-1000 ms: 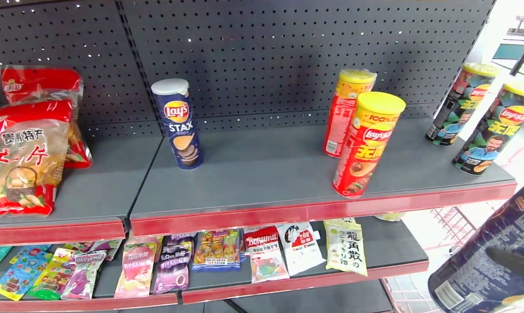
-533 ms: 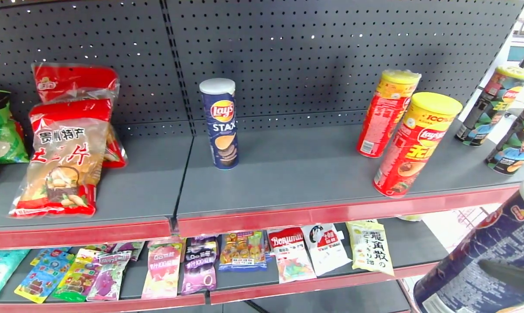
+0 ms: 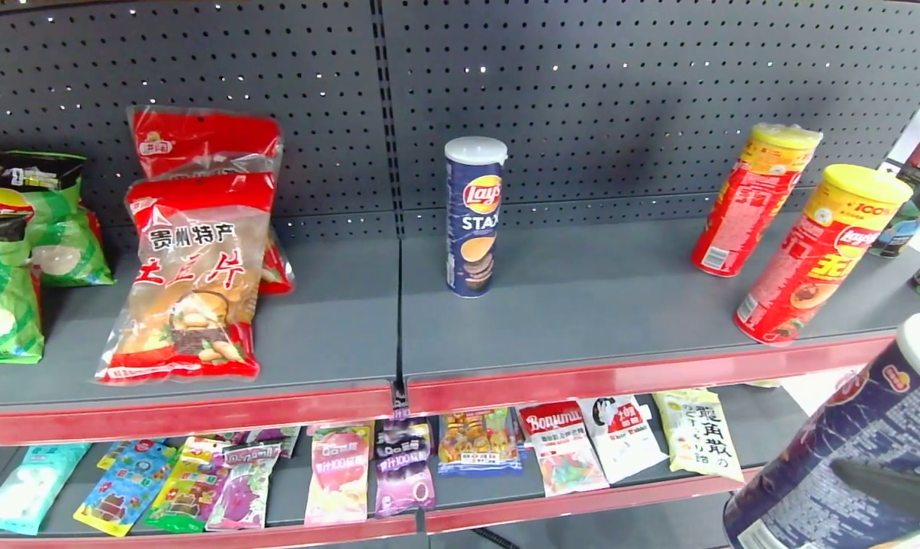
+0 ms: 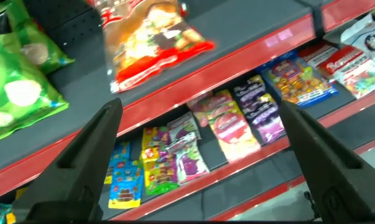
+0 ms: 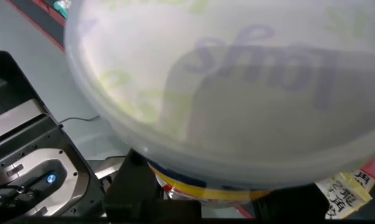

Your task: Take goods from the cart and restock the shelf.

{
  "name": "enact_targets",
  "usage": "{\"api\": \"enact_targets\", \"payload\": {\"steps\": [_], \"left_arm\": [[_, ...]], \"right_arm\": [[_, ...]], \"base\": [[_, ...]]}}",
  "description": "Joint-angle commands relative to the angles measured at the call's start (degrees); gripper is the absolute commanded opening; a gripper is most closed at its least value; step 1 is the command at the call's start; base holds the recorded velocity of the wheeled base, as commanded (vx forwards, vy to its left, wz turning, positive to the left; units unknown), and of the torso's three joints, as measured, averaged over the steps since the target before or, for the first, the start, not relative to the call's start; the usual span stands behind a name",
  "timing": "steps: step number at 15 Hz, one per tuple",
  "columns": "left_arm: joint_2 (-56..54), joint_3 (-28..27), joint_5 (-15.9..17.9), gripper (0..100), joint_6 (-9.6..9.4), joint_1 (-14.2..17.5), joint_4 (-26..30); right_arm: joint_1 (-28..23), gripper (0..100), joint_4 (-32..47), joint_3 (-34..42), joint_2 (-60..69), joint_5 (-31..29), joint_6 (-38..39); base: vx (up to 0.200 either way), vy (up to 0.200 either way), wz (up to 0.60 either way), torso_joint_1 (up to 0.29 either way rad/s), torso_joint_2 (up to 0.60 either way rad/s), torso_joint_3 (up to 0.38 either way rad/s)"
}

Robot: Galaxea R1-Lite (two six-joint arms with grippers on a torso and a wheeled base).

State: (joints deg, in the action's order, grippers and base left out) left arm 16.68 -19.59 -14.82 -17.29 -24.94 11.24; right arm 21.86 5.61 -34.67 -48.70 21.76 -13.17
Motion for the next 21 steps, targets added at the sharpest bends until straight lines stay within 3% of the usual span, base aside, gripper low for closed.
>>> {"api": "enact_targets", "payload": {"steps": [1,4,6,10,14,17,18,19,20,21], "left_arm": [[0.11,-0.01,-0.03,100,-0.03,-0.02,0.01],[0.11,-0.01,-0.03,100,-0.2,-0.02,0.01],[0.29,-0.01,-0.38,100,-1.61,-0.02,0.1],[1.43,0.08,-0.29,100,-1.61,-0.02,0.1],[1.34,-0.01,0.85,100,-1.61,-0.19,-0.08],[2.92,-0.45,5.51,100,-3.54,-0.99,-0.08],[9.78,-3.52,12.89,100,-3.28,-1.25,-0.17],[14.88,-6.07,16.49,100,-2.4,-1.16,-0.43],[25.77,-11.26,21.77,100,0.5,-1.25,-3.77],[34.65,-15.13,24.93,100,1.55,-1.16,-9.57]], "right_arm": [[0.03,0,0.02,0.13,-0.08,-0.05,-0.02],[0.03,0,0.02,0.39,-0.08,-0.05,-0.02],[0.03,0,0.11,0.57,-0.08,-0.05,-0.02],[0.03,0,0.02,0.39,-0.43,-0.05,-0.02],[0.03,0,0.11,0.48,-0.34,-0.14,-0.02],[0.11,0,0.11,0.57,-0.34,-0.05,-0.02],[0.11,0,0.11,0.3,-0.43,-0.05,-0.02],[0.03,0,0.11,0.3,-0.43,-0.05,-0.02],[0.03,0,0.11,0.3,-0.52,-0.23,0.07],[-0.06,0,0.02,0.04,-0.87,-0.31,0.07]], "base": [[0.0,0.2,0.0,0.002,0.0,0.002],[0.0,0.0,0.0,0.0,0.0,0.0],[0.0,0.0,0.0,0.0,0.0,0.0],[0.2,0.0,0.0,-0.008,0.0,0.005],[0.0,0.0,0.0,0.0,0.0,0.0],[0.0,0.0,0.0,0.0,0.0,0.0],[0.0,0.0,0.0,0.0,0.0,0.0],[0.0,0.0,0.0,0.0,0.0,0.0],[0.0,0.0,0.0,0.0,0.0,0.0],[0.0,0.0,0.0,0.0,0.0,0.0]]}}
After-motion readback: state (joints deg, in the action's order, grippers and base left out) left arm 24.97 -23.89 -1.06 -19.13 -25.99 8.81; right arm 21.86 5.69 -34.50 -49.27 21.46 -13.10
